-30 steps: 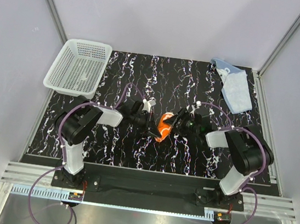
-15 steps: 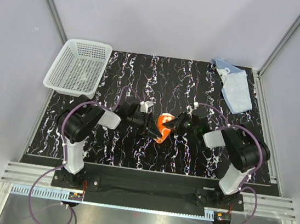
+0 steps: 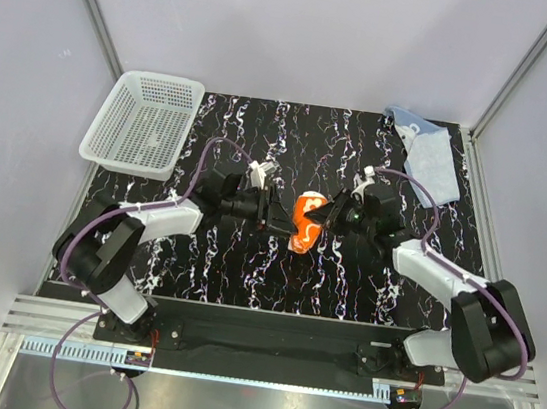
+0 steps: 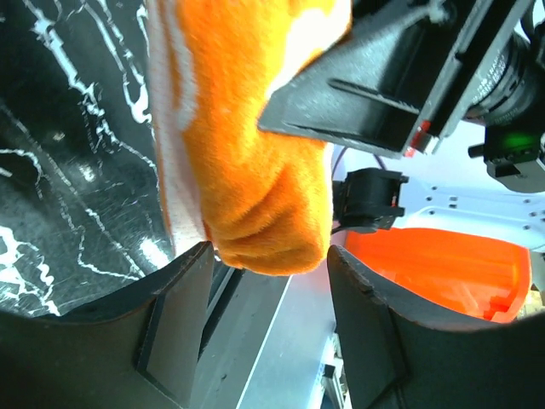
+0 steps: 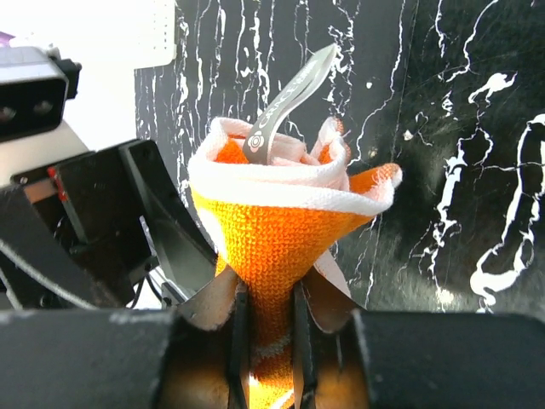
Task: Roll the towels
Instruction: Place the rolled towel into the container
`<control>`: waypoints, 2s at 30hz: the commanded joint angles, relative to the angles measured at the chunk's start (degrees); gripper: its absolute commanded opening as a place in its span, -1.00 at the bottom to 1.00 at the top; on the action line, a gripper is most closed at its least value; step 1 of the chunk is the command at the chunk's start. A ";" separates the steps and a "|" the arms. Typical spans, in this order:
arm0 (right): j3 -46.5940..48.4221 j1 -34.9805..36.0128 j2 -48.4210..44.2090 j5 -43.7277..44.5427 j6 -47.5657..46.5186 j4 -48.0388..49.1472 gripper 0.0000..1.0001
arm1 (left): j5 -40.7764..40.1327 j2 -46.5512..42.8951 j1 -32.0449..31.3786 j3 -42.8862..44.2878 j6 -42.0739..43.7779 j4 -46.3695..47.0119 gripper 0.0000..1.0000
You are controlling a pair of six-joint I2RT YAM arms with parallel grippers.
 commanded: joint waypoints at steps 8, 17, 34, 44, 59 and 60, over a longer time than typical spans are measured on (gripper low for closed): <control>5.37 0.59 -8.78 -0.85 0.34 -8.15 -0.81 | -2.04 -3.16 0.35 5.24 -0.43 0.53 0.24; 9.16 0.59 -11.50 -8.14 9.21 -2.36 -0.81 | -3.71 -2.63 0.26 4.27 -0.88 1.16 0.25; 2.83 0.59 -3.16 -18.69 27.59 25.60 -0.81 | -1.16 -4.83 0.35 2.69 -4.92 12.94 0.19; 3.09 0.50 -3.32 -18.17 26.21 22.91 -0.65 | -3.62 -7.19 0.52 2.95 -1.67 5.12 -1.00; 14.79 -0.03 -12.38 6.79 2.37 -29.07 0.78 | -3.27 -17.66 17.90 6.72 -2.90 -2.01 -1.00; 14.26 -0.03 -12.47 6.62 2.81 -28.63 0.77 | -2.23 -17.31 19.06 8.21 -3.86 -1.66 -1.00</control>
